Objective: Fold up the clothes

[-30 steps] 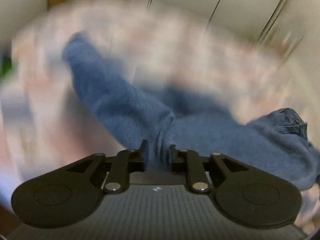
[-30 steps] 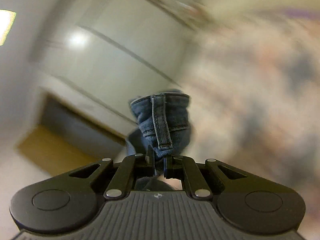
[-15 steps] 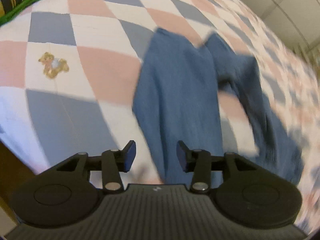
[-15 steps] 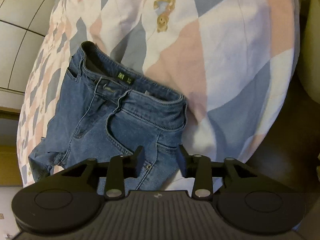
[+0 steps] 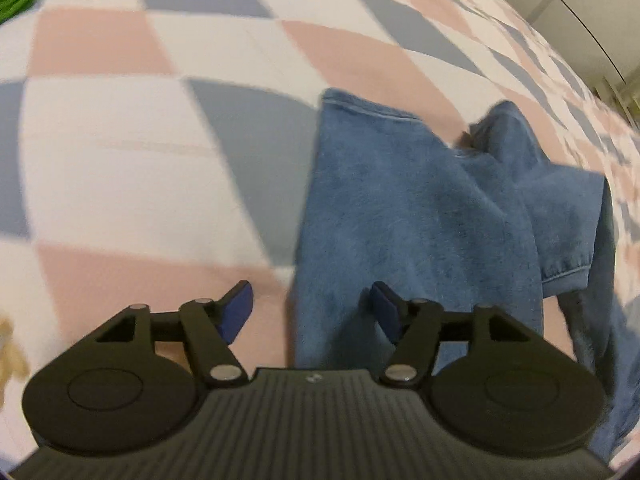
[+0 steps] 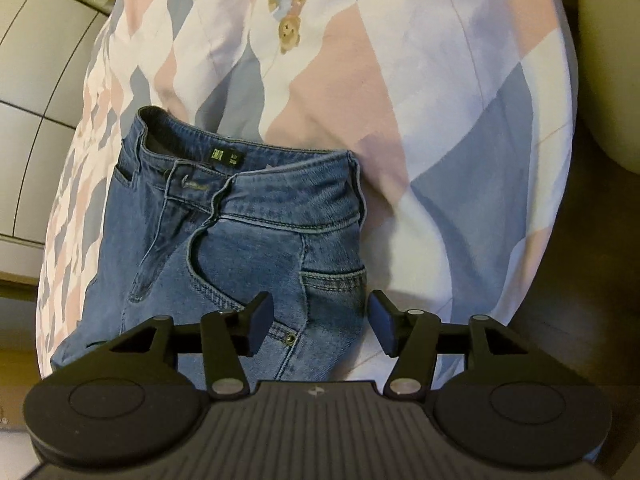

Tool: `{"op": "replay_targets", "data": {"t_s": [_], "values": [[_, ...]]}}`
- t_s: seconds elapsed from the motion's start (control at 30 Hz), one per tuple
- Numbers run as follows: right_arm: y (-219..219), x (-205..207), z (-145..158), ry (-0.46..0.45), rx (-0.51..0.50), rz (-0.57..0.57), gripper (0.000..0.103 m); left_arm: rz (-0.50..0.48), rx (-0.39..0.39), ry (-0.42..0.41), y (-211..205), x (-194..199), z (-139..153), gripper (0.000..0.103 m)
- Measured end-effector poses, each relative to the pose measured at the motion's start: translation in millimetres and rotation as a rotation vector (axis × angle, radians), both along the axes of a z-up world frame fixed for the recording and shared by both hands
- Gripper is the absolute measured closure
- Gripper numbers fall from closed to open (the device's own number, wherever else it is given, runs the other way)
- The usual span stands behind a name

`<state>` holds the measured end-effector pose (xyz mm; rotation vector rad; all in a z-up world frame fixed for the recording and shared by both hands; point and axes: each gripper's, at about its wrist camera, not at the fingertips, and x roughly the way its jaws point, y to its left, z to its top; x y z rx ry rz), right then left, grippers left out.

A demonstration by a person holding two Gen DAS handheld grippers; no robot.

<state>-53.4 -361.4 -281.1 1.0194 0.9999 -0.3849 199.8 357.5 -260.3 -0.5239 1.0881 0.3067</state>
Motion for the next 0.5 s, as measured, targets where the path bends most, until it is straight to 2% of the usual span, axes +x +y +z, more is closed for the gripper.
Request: {"op": "replay_targets", "data": {"t_s": [0.03, 0.07, 0.1, 0.13, 0.27, 0.33, 0.37, 0.47, 0.5], "values": [[2, -1, -1, -0.002, -0.006, -0.010, 0.048, -0.014, 0.005, 0.001, -2, -1, 8, 0.067], [4, -3, -2, -0.004, -0.011, -0.021, 0.048, -0.029, 0.012, 0.001, -5, -1, 17, 0.071], [6, -4, -4, -0.006, -0.017, -0.031, 0.048, -0.050, 0.043, -0.001, -12, -5, 31, 0.067], [9, -6, -1, 0.001, -0.018, -0.037, 0.048, -0.074, 0.073, -0.002, -20, -8, 45, 0.057], [18, 3, 18, 0.030, -0.037, -0.010, 0.048, -0.312, 0.168, 0.016, -86, 9, 85, 0.039], [21, 14, 28, 0.019, -0.037, 0.005, 0.048, -0.389, 0.176, 0.023, -120, 28, 86, 0.026], [21, 21, 32, 0.009, -0.036, 0.014, 0.048, -0.410, 0.196, 0.056, -136, 40, 80, 0.025], [20, 38, 43, -0.020, -0.038, 0.044, 0.047, -0.389, 0.288, 0.170, -162, 73, 48, 0.026], [19, 42, 46, -0.030, -0.040, 0.055, 0.044, -0.368, 0.297, 0.194, -161, 78, 38, 0.051]]}}
